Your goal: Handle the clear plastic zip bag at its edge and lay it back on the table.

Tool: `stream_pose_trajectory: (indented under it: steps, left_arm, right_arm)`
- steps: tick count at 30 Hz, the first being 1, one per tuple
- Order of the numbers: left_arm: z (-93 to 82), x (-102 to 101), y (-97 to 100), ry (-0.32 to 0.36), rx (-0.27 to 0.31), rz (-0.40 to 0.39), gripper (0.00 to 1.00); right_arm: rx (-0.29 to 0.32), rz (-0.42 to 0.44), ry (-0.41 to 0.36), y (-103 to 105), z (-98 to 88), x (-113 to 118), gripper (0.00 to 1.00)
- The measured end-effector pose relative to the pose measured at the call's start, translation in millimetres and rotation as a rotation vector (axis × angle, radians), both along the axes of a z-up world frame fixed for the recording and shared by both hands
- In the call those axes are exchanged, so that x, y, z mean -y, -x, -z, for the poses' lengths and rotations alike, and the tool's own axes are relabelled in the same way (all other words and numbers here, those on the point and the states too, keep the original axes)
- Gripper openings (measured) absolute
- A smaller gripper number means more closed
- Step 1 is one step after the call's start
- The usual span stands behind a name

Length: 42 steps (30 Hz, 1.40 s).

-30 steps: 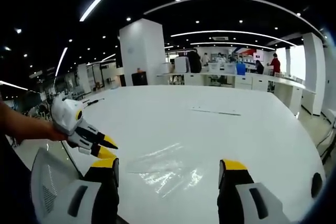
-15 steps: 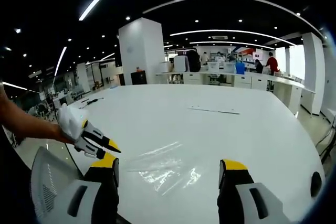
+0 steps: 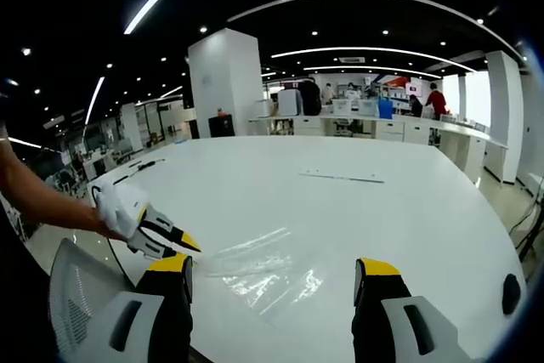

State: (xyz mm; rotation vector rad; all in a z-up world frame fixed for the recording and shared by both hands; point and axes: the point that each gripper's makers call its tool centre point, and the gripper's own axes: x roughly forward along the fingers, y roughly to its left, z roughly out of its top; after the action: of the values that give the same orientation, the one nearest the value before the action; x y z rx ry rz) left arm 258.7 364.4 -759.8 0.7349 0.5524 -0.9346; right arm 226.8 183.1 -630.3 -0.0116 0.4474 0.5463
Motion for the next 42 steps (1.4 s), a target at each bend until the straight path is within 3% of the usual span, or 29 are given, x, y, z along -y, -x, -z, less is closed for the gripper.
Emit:
stream_pose_trajectory:
  steps: [16, 25, 29, 42]
  left_arm:
    - [7.9, 0, -2.4, -0.041, 0.022, 0.04, 0.1]
    - [4.3, 3, -5.3, -0.03, 0.037, 0.051, 0.08]
    - [4.2, 7, -5.8, -0.035, 0.04, 0.06, 0.0]
    - [1.7, 8, -7.6, 0.005, 0.028, 0.023, 0.0]
  right_arm:
    - [-0.007, 0.011, 0.004, 1, 3.2, 5, 0.77]
    - [-0.008, 0.012, 0.004, 0, 3.3, 5, 0.77]
    - [-0.007, 0.011, 0.005, 0, 2.7, 4, 0.77]
    - [-0.014, 0.01, 0.005, 2, 4.4, 1, 0.77]
